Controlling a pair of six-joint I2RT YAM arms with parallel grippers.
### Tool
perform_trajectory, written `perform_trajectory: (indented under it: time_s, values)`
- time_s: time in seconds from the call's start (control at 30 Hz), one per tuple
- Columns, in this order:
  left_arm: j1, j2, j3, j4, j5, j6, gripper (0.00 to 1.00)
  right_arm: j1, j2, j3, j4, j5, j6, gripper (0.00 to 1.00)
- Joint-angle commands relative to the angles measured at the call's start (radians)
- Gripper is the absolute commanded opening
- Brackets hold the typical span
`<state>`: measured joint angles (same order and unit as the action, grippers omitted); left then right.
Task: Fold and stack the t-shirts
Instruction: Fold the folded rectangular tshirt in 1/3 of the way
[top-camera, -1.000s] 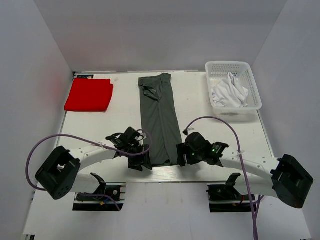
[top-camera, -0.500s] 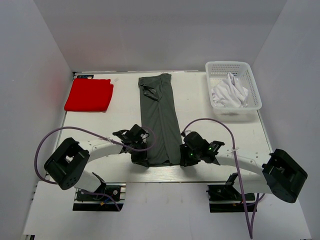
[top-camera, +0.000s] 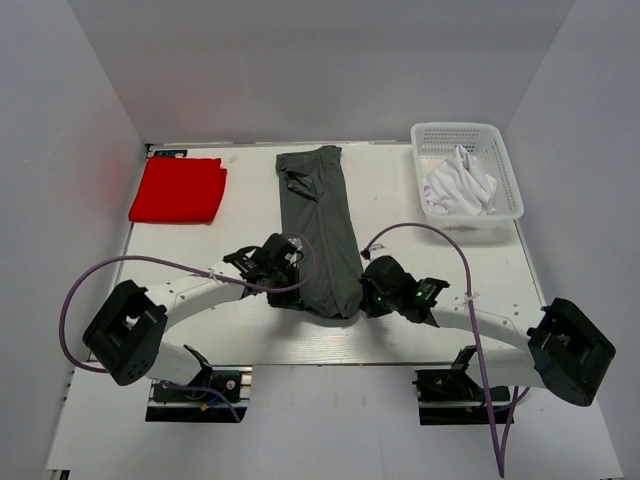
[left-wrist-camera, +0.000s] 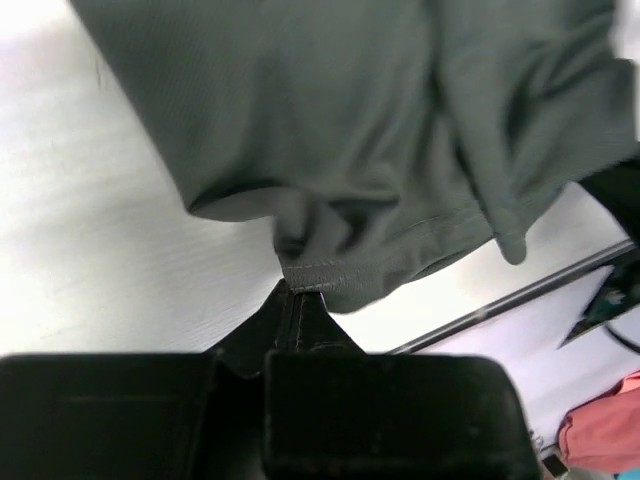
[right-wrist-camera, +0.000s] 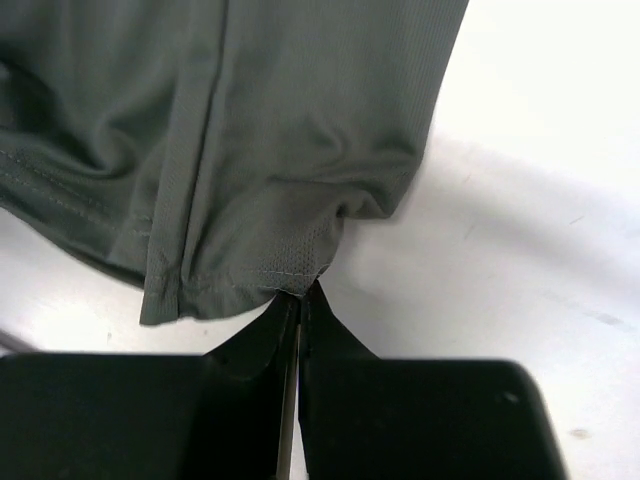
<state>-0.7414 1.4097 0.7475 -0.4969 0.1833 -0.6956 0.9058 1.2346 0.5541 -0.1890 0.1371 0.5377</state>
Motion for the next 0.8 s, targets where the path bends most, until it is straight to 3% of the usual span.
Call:
perform_trajectory:
  time_s: [0.0, 0.23, 0.47, 0.77]
  values:
    - [0.022, -0.057, 0.056, 0.009, -0.048, 0.025, 0.0, 0.004, -0.034, 0.072, 0.066, 0.134, -0.059, 0.0]
    - [0.045, 0.057, 0.257, -0.091, -0.251, 0.005, 0.0, -0.001, 0.022, 0.147, 0.158, 0.235, -0.142, 0.0]
    - [0.117, 0.106, 0.395, -0.071, -0.313, -0.005, 0.0, -0.033, 0.163, 0.273, 0.296, 0.39, -0.191, 0.0]
    - [0.192, 0.21, 0.536, -0.045, -0.357, 0.033, 0.0, -0.11, 0.334, 0.473, 0.399, 0.386, -0.306, 0.0]
